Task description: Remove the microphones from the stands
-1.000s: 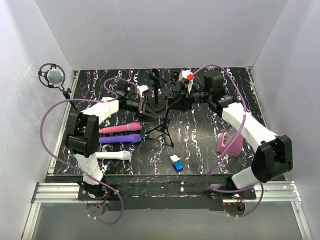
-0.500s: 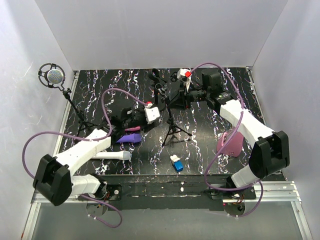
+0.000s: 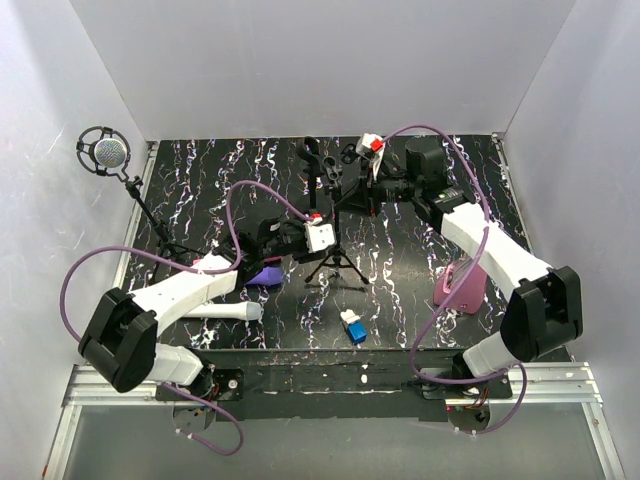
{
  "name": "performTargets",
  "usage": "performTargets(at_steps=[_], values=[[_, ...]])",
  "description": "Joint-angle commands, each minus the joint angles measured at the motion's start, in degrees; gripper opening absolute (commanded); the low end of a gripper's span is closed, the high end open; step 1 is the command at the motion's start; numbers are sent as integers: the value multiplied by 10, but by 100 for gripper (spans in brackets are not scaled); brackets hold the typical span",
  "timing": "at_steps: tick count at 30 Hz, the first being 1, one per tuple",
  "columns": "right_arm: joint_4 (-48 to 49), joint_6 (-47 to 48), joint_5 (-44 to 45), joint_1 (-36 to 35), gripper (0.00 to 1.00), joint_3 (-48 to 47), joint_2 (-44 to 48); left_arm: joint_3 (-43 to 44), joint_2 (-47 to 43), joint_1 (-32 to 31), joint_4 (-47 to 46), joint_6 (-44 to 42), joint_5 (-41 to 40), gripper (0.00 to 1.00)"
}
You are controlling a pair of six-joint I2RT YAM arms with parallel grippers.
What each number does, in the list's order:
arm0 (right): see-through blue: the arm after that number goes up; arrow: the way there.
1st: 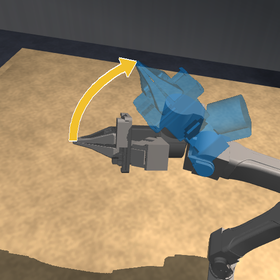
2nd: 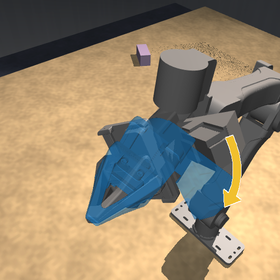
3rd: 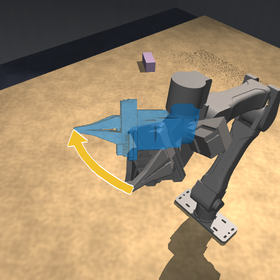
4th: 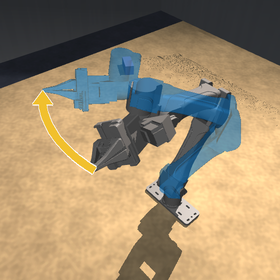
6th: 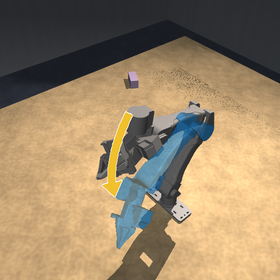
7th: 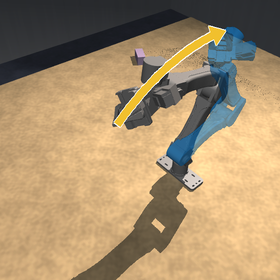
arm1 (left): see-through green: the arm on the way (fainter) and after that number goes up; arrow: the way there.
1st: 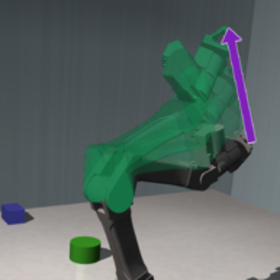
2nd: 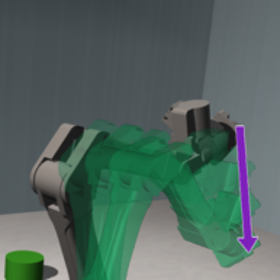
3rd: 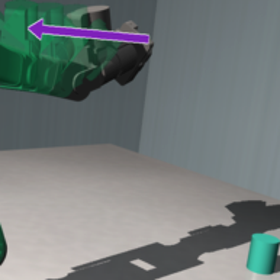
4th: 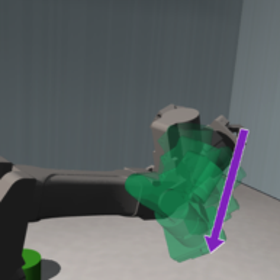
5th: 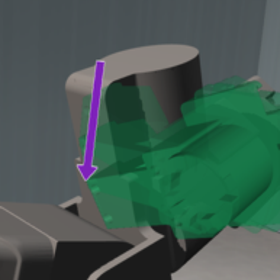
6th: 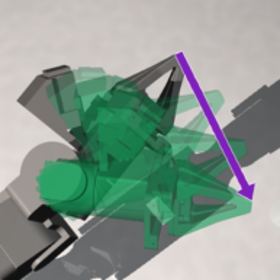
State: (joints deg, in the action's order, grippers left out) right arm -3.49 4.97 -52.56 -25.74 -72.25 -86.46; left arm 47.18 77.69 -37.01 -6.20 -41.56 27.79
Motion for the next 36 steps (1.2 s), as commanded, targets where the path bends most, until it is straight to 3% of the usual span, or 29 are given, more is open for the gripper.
performTargets(at_steps=[1, 27, 34, 36], values=[[51, -46, 118, -6, 1, 24, 46, -10, -33, -13, -18, 70, -16, 52], [58, -131, 201, -45, 1, 59, 61, -25, -10, -20, -64, 72, -95, 38], [59, -135, 204, -45, 1, 63, 64, -20, -10, -20, -59, 96, -104, 3], [59, -129, 200, -46, 1, 63, 66, -9, -4, -21, -54, 130, -121, 0]])
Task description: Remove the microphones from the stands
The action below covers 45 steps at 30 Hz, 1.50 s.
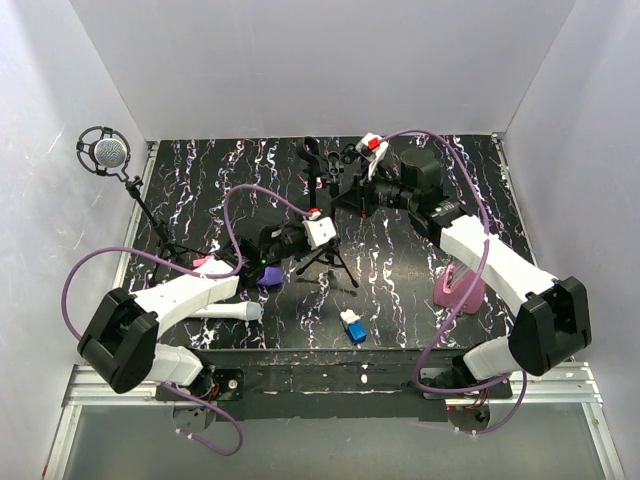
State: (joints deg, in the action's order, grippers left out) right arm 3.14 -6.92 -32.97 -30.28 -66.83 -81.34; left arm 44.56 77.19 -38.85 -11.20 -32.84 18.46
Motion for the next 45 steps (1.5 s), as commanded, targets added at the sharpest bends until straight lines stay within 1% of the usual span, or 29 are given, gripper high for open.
performTargets(at_steps=[1, 2, 4, 7, 9, 11, 14, 19, 23, 25, 26, 27, 29, 30, 32, 33, 34, 37, 40, 41, 42, 43, 45], values=[[-7, -5, 0, -1, 1, 9, 16, 31, 5, -2, 2, 78, -41, 0], [-8, 1, -4, 0, 1, 10, 19, 45, 12, 2, 17, 107, -50, 0], [-10, 8, -8, 0, 1, 11, 22, 86, 21, 22, 48, 165, -27, 0], [-17, 15, -17, 0, 1, 15, 29, 140, 47, 61, 107, 237, 80, 0], [-18, 20, -20, 0, 1, 22, 36, 170, 70, 96, 149, 313, 159, 0], [-19, 24, -21, -1, 1, 28, 43, 181, 85, 117, 163, 370, 214, 0], [-20, 30, -13, -2, 1, 34, 52, 181, 83, 127, 183, 399, 239, 0], [-20, 40, -13, -2, 1, 34, 55, 221, 117, 156, 277, 428, 284, 0], [-23, 48, -22, -4, 1, 28, 51, 240, 163, 183, 309, 464, 379, 0], [-25, 52, -25, -4, 1, 25, 51, 263, 197, 194, 345, 474, 420, 0], [-26, 53, -25, -3, 1, 23, 51, 271, 216, 199, 354, 483, 455, 0], [-28, 54, -25, -3, 1, 22, 51, 272, 233, 207, 344, 503, 476, 3], [-30, 59, -27, -3, 1, 22, 51, 252, 228, 217, 301, 543, 477, 31], [-30, 61, -26, -3, 1, 22, 51, 250, 219, 218, 304, 538, 462, 38], [-31, 67, -25, -3, 1, 23, 52, 255, 208, 219, 328, 519, 425, 48], [-47, 67, -23, -3, 5, 24, 52, 258, 203, 219, 340, 520, 405, 52], [-52, 67, -18, -4, 12, 27, 52, 262, 200, 221, 351, 513, 394, 58], [-66, 92, -17, -3, 33, 35, 56, 261, 177, 224, 369, 501, 369, 61], [-92, 110, -30, -3, 49, 38, 58, 258, 148, 226, 390, 472, 351, 62], [-97, 112, -35, -3, 58, 37, 58, 259, 138, 226, 399, 458, 345, 62], [-101, 114, -38, -3, 71, 36, 55, 259, 131, 226, 412, 436, 338, 63], [-104, 114, -44, -3, 78, 34, 53, 262, 122, 226, 426, 413, 331, 63], [-104, 104, -53, -3, 82, 26, 42, 266, 109, 226, 458, 349, 316, 64]])
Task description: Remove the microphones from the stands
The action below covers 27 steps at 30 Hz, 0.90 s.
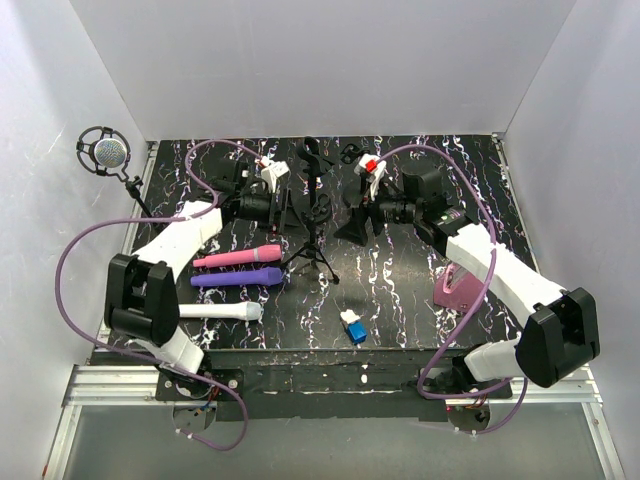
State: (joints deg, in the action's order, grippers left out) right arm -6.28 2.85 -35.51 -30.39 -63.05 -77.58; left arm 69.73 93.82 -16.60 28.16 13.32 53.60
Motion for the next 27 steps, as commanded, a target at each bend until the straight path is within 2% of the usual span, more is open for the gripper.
performTargets(at_steps=[1, 2, 3, 7, 11, 15, 20, 22, 27], values=[[-8, 1, -37, -3, 83, -18, -4, 15, -65, 3, 81, -153, -39, 71], [-5, -9, -47, -2, 84, -25, -12, 15, -72, 3, 96, -196, -46, 82], [0, -24, -55, -3, 85, -31, -22, 16, -79, 3, 108, -224, -59, 98], [36, -117, -59, -2, 87, -59, -66, 23, -92, 3, 138, -286, -82, 98], [55, -201, -38, -1, 91, -88, -111, 23, -98, 2, 125, -286, -83, 98], [81, -253, -41, 1, 88, -118, -146, 43, -90, -8, 141, -294, -111, 98], [94, -291, -46, 1, 75, -148, -187, 47, -89, -18, 152, -296, -114, 98], [96, -295, -54, 1, 66, -152, -195, 43, -89, -19, 152, -291, -107, 98], [93, -304, -28, 2, 35, -140, -195, 35, -89, -19, 152, -290, -104, 98]])
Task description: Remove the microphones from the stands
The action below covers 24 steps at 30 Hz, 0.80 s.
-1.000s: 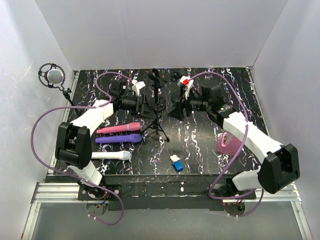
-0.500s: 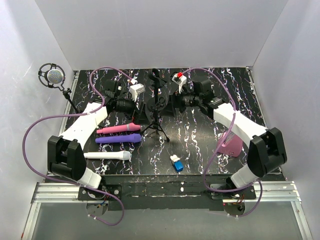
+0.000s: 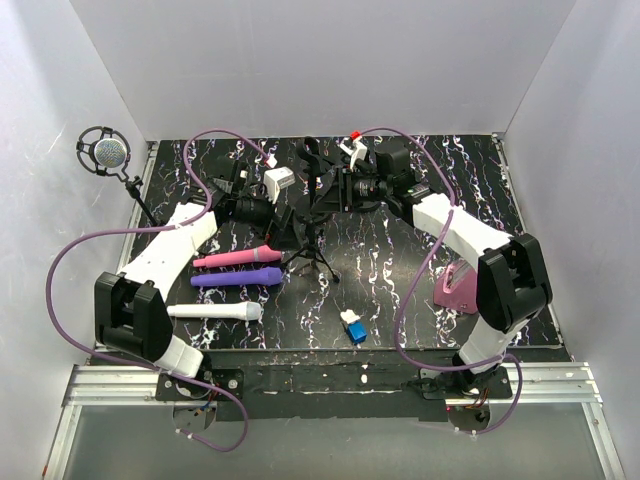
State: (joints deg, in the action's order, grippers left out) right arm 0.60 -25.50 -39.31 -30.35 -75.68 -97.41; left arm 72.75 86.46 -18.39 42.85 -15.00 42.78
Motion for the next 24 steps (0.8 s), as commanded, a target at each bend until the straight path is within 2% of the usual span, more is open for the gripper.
performTargets(at_steps=[1, 3, 5, 8, 15, 24], values=[[20, -23, 20, 3, 25, -11, 5, 4, -15, -1, 4, -6, 5, 98], [9, -23, 40, 7, 14, -5, 15, 6, -11, -1, 3, -6, 4, 98], [-4, -17, 63, 13, 11, -2, 32, 7, -8, 0, -2, -1, -2, 98], [-30, -13, 91, 24, 1, 4, 57, 7, -1, 4, -14, 12, -10, 98], [-74, 15, 129, 80, 1, 37, 113, 6, 14, 7, -30, 27, -6, 98], [-108, 35, 133, 224, 1, 49, 127, 13, 30, 10, -36, 32, -2, 98]])
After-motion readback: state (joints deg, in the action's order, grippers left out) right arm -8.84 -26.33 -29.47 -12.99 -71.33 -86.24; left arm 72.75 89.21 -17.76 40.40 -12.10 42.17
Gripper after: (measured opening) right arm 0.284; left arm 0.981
